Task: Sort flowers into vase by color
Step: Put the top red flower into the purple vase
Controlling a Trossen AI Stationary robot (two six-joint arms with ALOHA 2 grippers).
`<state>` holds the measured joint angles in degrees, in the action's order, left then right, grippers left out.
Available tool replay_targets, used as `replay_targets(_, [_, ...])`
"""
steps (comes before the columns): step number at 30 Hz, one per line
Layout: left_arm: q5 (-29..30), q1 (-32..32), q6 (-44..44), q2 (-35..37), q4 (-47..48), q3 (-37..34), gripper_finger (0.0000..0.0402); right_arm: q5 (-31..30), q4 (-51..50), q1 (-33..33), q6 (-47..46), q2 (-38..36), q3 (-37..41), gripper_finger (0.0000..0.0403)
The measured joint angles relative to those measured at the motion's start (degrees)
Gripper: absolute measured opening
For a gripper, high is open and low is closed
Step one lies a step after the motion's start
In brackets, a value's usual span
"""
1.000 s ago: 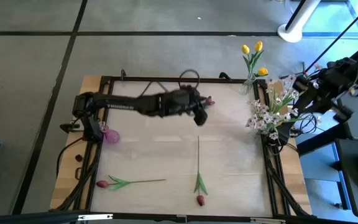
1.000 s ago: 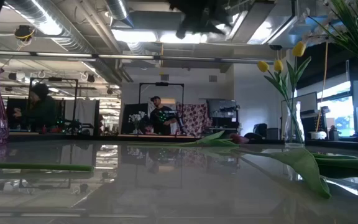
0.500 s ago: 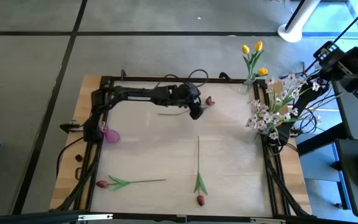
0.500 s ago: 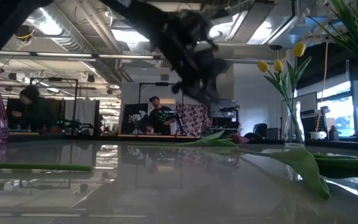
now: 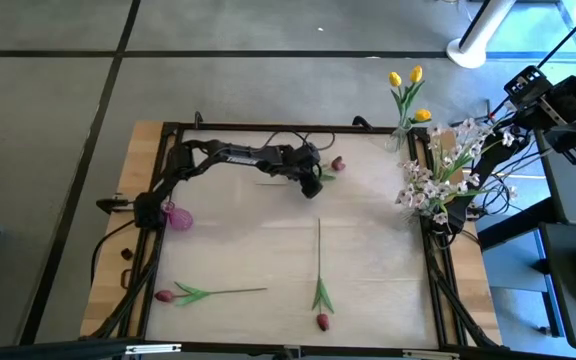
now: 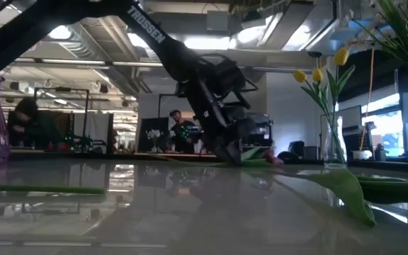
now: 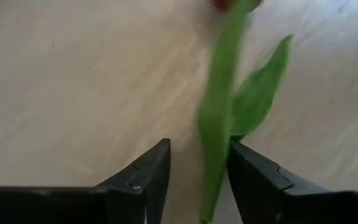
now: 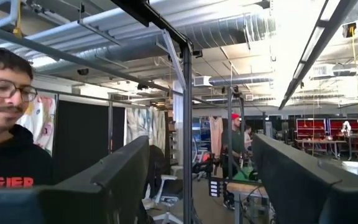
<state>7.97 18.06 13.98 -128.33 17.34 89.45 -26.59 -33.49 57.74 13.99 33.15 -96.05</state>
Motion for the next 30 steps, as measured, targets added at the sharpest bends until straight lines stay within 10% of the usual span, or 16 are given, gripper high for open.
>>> replay_targets(10, [6.9, -3.4, 4.3, -0.1, 2.6, 0.6, 0.0014, 0.0, -0.1, 0.0, 4.5, 0.0, 0.0, 0.0284])
replay_targets(30, [55.9, -16.6, 20.7, 35.3, 39.1, 8.9, 0.0003, -8.3, -2.0, 0.0, 7.8, 0.0, 0.0, 0.0284])
